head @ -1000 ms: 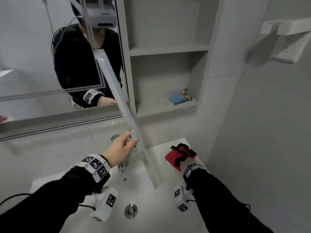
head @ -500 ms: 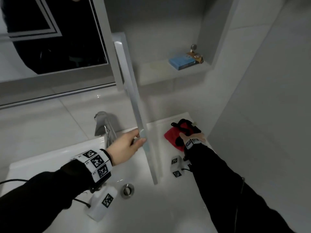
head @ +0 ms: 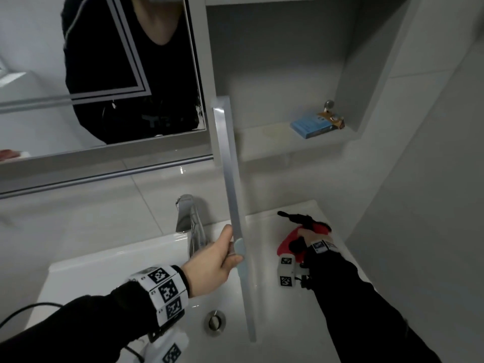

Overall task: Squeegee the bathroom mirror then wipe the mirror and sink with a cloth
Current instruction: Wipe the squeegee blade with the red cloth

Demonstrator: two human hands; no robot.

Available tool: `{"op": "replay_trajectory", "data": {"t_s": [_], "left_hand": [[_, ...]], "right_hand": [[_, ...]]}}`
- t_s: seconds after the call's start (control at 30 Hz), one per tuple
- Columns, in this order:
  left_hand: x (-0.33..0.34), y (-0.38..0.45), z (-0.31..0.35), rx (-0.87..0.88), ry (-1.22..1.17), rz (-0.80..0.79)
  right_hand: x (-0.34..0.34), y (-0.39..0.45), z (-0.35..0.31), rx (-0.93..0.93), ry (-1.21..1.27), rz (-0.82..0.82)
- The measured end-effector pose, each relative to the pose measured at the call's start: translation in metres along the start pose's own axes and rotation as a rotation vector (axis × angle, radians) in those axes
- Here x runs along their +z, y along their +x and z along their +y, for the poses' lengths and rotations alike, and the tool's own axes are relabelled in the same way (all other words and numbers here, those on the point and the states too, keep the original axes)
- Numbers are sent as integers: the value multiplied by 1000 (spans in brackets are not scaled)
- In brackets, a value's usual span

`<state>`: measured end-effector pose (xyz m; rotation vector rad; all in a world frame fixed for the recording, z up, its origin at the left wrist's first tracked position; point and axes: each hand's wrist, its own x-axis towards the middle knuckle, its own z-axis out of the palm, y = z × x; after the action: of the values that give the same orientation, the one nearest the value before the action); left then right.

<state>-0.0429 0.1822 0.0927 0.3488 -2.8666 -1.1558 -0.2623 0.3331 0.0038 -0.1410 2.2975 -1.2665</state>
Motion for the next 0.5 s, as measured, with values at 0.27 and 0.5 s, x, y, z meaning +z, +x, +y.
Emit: {"op": "replay_trajectory", "data": {"t_s": [0.27, 0.5], "left_hand": [[-4, -20, 6, -58, 27, -78], [-8, -48, 26, -44, 60, -133]], "right_hand": [[-17, -45, -66, 147, 166, -174], [-52, -114, -144, -72, 277, -68]]}}
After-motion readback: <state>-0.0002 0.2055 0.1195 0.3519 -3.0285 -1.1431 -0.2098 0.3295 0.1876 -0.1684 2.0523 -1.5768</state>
